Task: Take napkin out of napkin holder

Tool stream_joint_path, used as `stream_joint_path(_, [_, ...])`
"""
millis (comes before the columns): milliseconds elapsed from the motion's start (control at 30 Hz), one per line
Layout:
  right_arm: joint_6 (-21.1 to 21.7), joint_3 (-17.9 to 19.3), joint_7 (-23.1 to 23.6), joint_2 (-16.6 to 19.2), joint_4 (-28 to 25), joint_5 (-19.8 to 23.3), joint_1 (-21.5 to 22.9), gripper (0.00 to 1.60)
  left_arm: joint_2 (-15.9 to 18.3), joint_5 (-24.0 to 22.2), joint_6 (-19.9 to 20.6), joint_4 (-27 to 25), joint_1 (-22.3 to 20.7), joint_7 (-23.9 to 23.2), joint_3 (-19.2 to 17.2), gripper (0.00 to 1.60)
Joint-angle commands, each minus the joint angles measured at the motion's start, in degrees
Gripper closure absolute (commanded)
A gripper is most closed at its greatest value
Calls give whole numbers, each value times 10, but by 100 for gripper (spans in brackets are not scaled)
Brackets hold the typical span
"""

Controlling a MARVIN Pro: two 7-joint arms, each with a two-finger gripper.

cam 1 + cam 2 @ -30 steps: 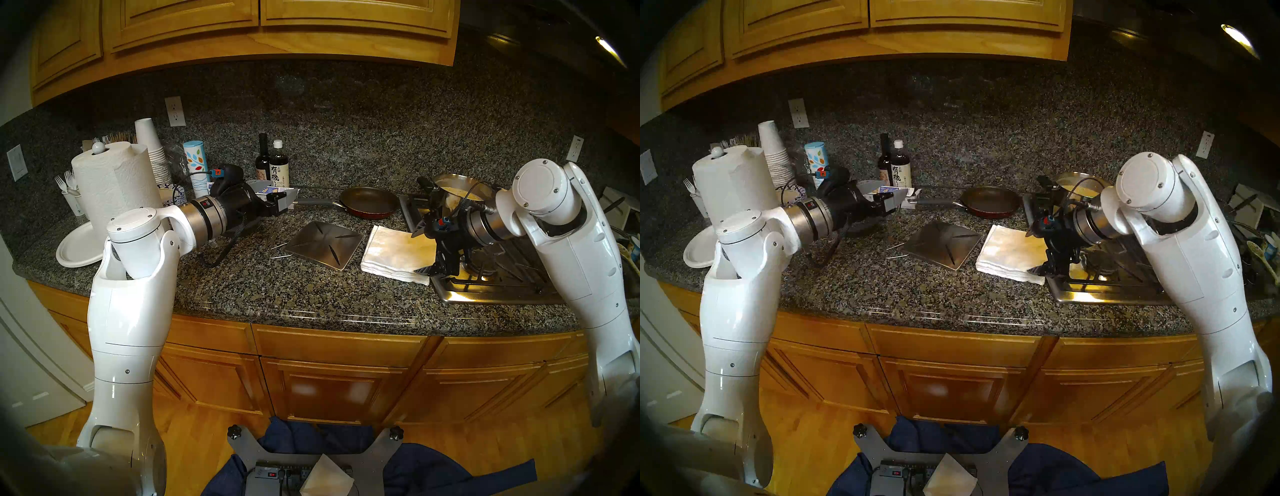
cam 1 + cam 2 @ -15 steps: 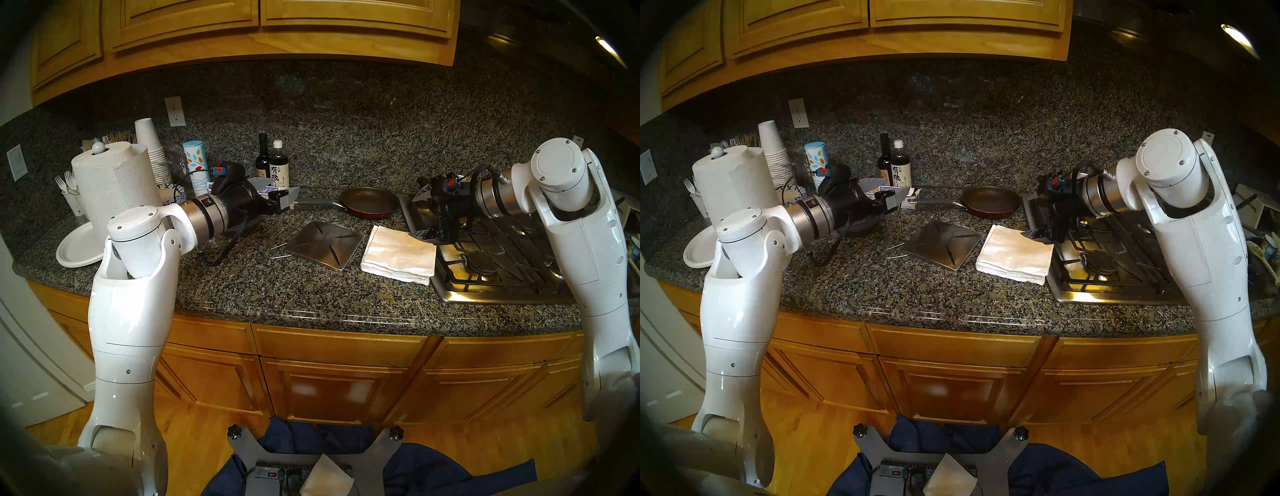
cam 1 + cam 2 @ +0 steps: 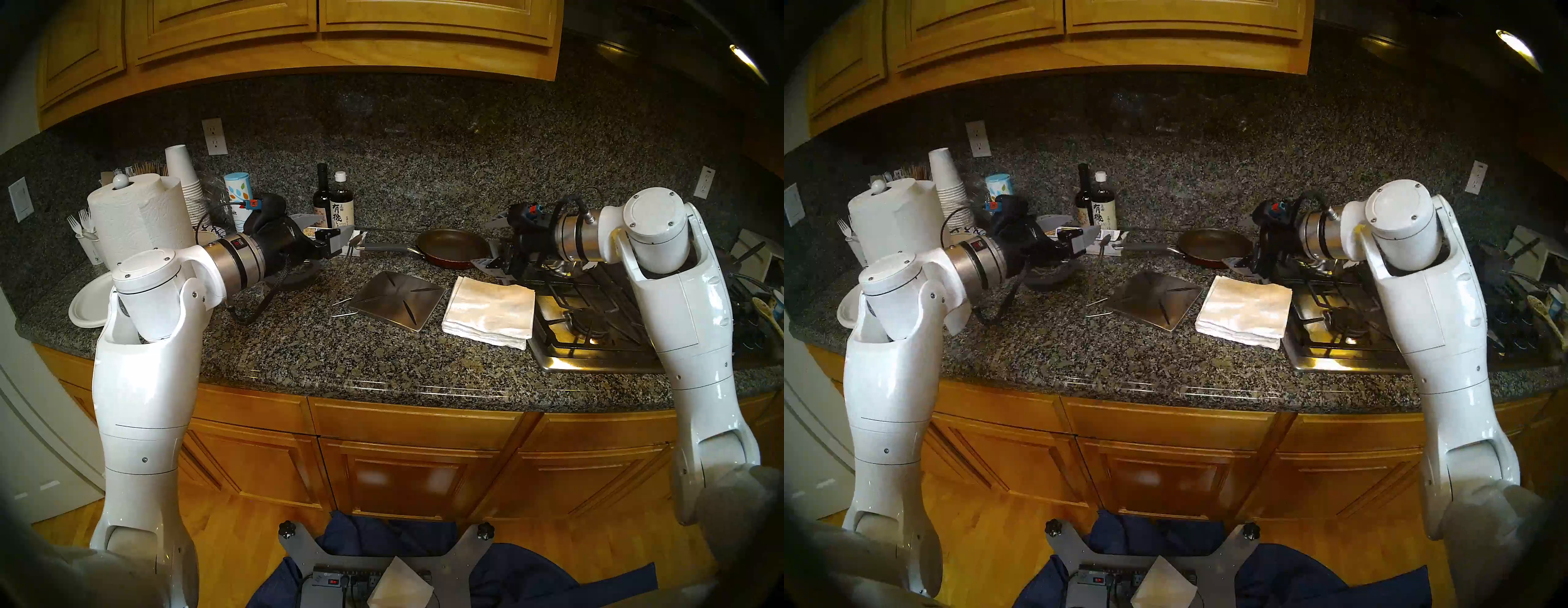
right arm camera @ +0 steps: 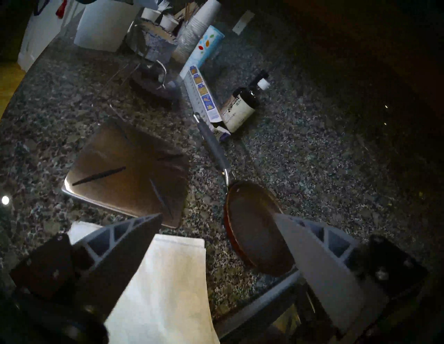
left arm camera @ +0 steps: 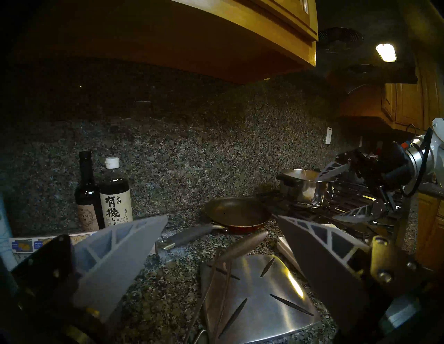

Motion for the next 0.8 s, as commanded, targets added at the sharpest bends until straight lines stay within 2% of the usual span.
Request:
stream_joint_path(0, [-17, 17, -24, -25, -5, 15, 11, 72, -3, 5, -4, -30, -1, 15, -12, 0])
stream_joint_path(33, [-15, 21, -23, -29, -3, 22, 9, 82, -4, 5, -3, -32, 1, 17, -13, 0])
stream_joint_path(67, [-14, 24, -23, -31, -3, 26, 6, 82, -4, 5, -3, -33, 2, 19, -13, 0])
stream_joint_path(300, [-17, 36, -33, -46, 2, 40, -14, 80, -5, 19, -2, -34, 3, 42, -1, 0])
stream_joint_path(533, [-22, 38, -33, -49, 3, 45, -21, 78, -6, 69, -8, -13, -12, 81, 41, 0])
stream_joint_path(767, [-25, 40, -32, -50, 2, 47, -26, 80, -16, 69, -12, 1, -21, 87, 43, 0])
